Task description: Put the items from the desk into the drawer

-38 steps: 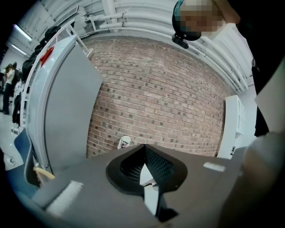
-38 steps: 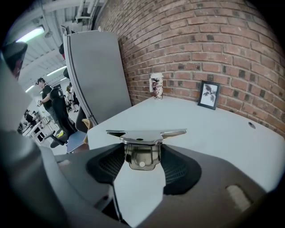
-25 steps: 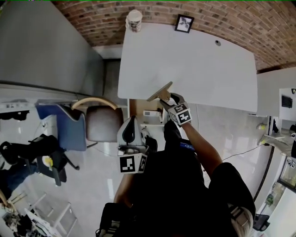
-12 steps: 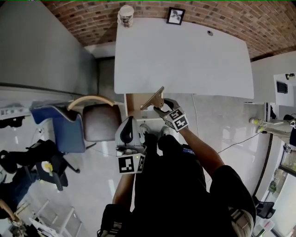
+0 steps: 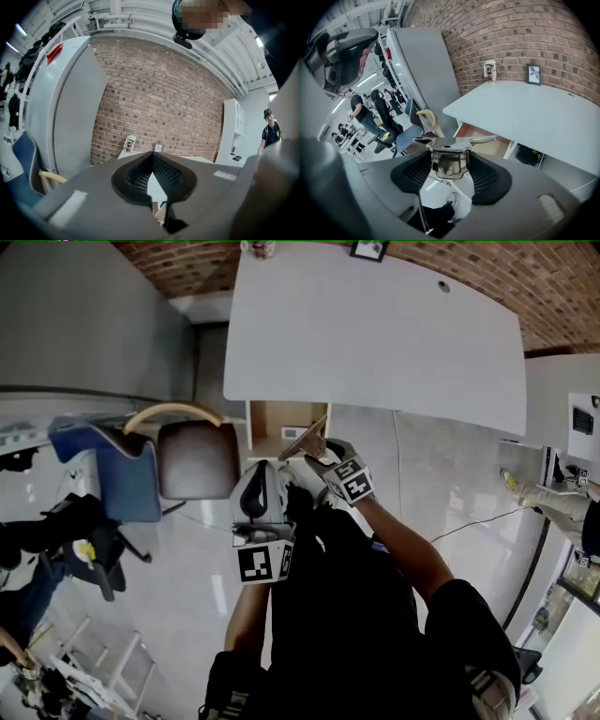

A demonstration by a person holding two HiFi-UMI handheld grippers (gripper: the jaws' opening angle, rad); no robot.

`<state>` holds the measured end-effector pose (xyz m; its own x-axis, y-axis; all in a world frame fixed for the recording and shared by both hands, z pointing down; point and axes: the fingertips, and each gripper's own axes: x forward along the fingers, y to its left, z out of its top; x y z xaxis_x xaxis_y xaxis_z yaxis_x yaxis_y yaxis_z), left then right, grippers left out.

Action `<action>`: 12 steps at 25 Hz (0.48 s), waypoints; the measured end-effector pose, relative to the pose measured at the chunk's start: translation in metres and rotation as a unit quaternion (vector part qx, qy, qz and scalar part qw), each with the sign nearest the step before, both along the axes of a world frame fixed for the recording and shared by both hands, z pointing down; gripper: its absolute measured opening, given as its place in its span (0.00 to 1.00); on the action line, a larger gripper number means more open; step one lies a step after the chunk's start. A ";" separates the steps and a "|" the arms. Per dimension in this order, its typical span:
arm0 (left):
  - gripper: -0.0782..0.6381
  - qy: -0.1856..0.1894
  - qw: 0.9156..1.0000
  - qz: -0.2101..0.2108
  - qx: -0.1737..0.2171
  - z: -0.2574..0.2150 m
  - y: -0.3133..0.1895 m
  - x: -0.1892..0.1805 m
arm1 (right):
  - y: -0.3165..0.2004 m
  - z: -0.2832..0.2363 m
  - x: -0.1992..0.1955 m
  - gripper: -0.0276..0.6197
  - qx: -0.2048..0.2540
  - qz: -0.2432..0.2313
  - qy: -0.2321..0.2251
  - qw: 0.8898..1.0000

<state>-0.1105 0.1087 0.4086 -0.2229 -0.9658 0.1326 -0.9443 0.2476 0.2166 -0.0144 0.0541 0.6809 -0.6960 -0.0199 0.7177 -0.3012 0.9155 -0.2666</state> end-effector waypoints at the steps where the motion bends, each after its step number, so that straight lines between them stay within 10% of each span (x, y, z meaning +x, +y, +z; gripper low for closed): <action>1: 0.13 -0.001 1.000 -0.002 -0.001 0.005 -0.002 0.002 | 0.001 0.008 0.001 0.44 -0.002 -0.002 0.005 1.000; 12: 0.13 0.000 1.000 0.002 -0.024 0.073 -0.010 0.010 | 0.003 0.100 0.010 0.44 -0.027 0.031 0.064 0.997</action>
<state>-0.1001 0.0984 0.4818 -0.2183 -0.9594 0.1784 -0.9455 0.2533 0.2048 -0.0040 0.0572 0.7804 -0.5981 -0.0182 0.8012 -0.3906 0.8796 -0.2716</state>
